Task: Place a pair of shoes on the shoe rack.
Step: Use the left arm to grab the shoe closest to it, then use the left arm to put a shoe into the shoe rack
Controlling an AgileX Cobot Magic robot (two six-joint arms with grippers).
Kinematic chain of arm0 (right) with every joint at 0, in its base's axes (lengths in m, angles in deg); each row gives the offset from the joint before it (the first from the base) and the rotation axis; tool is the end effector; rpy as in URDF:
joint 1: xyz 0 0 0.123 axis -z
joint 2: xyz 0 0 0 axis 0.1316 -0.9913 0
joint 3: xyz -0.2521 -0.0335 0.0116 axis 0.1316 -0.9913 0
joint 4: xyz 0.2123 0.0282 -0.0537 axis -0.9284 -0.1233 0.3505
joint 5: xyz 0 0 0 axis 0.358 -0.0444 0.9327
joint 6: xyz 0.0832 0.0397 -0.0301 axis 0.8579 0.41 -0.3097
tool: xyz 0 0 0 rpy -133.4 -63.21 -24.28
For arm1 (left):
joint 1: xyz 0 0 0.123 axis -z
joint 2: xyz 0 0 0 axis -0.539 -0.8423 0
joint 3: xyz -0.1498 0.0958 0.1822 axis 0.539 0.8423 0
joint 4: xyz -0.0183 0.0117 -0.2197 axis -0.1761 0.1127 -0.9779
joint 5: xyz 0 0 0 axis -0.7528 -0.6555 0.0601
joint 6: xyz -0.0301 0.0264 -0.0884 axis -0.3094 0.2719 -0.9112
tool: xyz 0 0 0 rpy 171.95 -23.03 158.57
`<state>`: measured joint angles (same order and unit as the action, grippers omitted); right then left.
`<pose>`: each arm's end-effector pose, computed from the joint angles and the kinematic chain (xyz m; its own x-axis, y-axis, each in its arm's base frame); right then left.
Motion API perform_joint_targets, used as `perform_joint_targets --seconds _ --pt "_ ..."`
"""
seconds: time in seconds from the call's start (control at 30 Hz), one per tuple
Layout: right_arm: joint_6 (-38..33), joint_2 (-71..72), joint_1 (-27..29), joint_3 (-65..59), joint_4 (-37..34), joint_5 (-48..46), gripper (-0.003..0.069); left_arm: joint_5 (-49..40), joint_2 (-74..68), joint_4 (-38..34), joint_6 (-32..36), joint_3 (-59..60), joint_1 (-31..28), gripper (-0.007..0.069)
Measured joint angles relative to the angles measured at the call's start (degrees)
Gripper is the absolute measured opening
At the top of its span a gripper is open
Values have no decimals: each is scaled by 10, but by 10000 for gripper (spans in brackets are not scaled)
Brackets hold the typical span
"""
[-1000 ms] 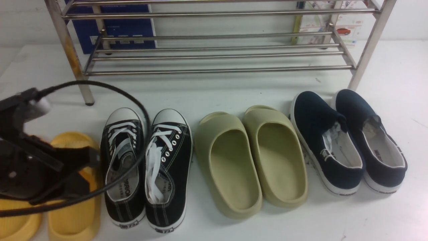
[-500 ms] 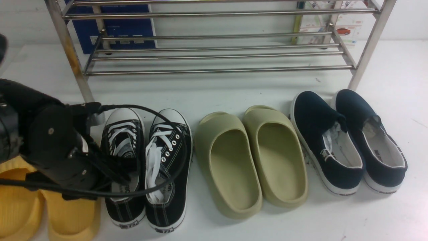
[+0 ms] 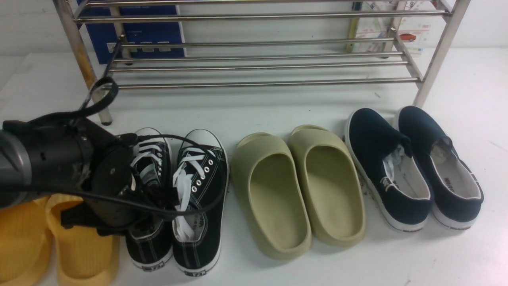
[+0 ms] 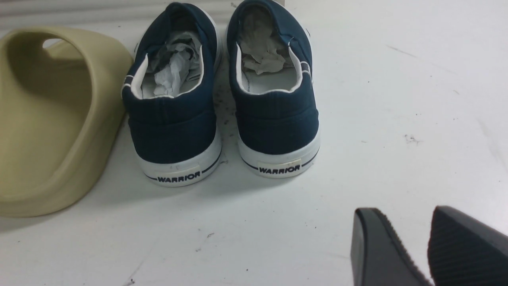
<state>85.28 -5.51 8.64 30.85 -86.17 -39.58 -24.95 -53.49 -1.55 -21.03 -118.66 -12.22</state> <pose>0.0569 -0.0001 0.1727 -0.3001 0.1016 -0.9485 0.0391 0.9948 0.0942 0.2474 -0.0756 0.1705 -0.9062 -0.2751 -0.3210 -0.2765 0.9601 -0.0422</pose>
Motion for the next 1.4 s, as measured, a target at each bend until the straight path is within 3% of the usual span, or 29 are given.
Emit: perform_joint_targets --seconds 0.03,0.07,0.2,0.53,0.73,0.97,1.4 --pt "0 0 0 0 0 0 239 -1 0 0 0 0 0 154" --pt "0 0 0 0 0 0 239 -6 0 3 0 0 0 75" --pt "0 0 0 0 0 0 239 -12 0 8 0 0 0 -13" --pt "0 0 0 0 0 0 239 -78 142 4 26 1 2 -13" --pt "0 0 0 0 0 0 239 -68 171 4 44 -11 4 -13" --pt "0 0 0 0 0 0 239 -72 88 4 60 -104 4 -13" --pt "0 0 0 0 0 0 239 -81 -173 9 77 -413 -23 -13"
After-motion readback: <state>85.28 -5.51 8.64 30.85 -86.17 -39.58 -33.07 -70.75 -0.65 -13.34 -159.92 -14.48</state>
